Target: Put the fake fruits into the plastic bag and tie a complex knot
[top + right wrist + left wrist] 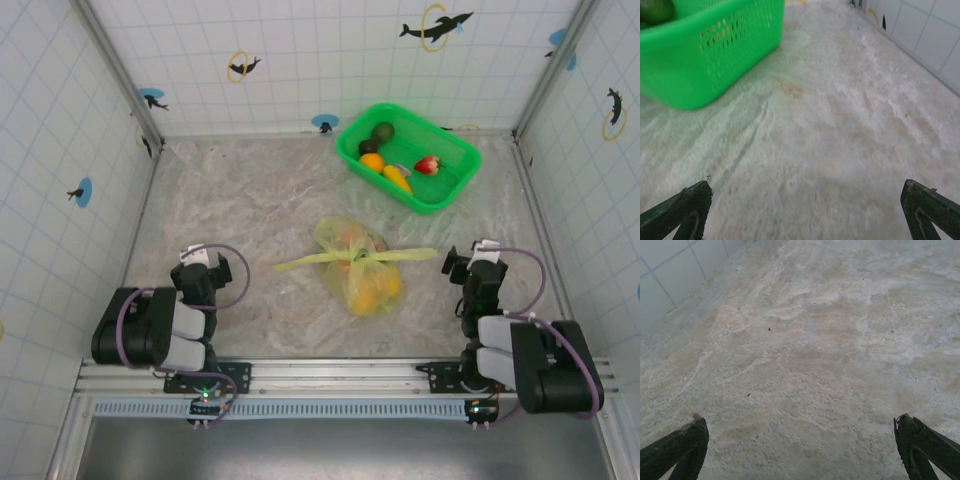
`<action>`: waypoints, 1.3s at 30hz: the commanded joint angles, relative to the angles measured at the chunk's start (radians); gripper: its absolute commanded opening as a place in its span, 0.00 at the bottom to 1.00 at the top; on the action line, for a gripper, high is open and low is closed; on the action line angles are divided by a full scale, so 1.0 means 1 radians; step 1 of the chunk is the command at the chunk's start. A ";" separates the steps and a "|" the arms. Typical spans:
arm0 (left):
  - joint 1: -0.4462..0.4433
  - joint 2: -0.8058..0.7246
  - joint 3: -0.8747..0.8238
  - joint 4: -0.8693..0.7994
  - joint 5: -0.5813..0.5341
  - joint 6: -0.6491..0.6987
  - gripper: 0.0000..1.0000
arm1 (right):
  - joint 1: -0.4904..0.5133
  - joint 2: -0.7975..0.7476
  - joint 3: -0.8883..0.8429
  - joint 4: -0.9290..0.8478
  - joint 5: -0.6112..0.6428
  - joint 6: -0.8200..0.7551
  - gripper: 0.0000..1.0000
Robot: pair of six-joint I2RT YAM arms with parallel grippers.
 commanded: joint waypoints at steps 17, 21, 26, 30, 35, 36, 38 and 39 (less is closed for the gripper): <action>0.045 0.036 0.001 0.120 0.170 -0.028 0.98 | -0.017 0.310 -0.002 0.328 -0.156 -0.044 1.00; 0.045 0.035 0.001 0.117 0.170 -0.029 0.98 | 0.007 0.302 -0.010 0.338 -0.107 -0.054 1.00; 0.045 0.036 0.001 0.118 0.168 -0.028 0.98 | 0.007 0.299 -0.008 0.329 -0.109 -0.054 1.00; 0.045 0.035 0.003 0.116 0.170 -0.030 0.98 | -0.012 0.302 -0.003 0.318 -0.141 -0.046 1.00; 0.045 0.037 0.002 0.118 0.170 -0.030 0.98 | -0.010 0.302 -0.002 0.317 -0.142 -0.045 1.00; 0.044 0.036 0.002 0.119 0.170 -0.031 0.98 | -0.011 0.302 -0.002 0.317 -0.141 -0.046 1.00; 0.045 0.037 0.003 0.118 0.170 -0.030 0.98 | -0.009 0.302 -0.002 0.318 -0.141 -0.046 1.00; 0.045 0.037 0.003 0.117 0.170 -0.030 0.98 | -0.011 0.303 -0.002 0.317 -0.143 -0.046 1.00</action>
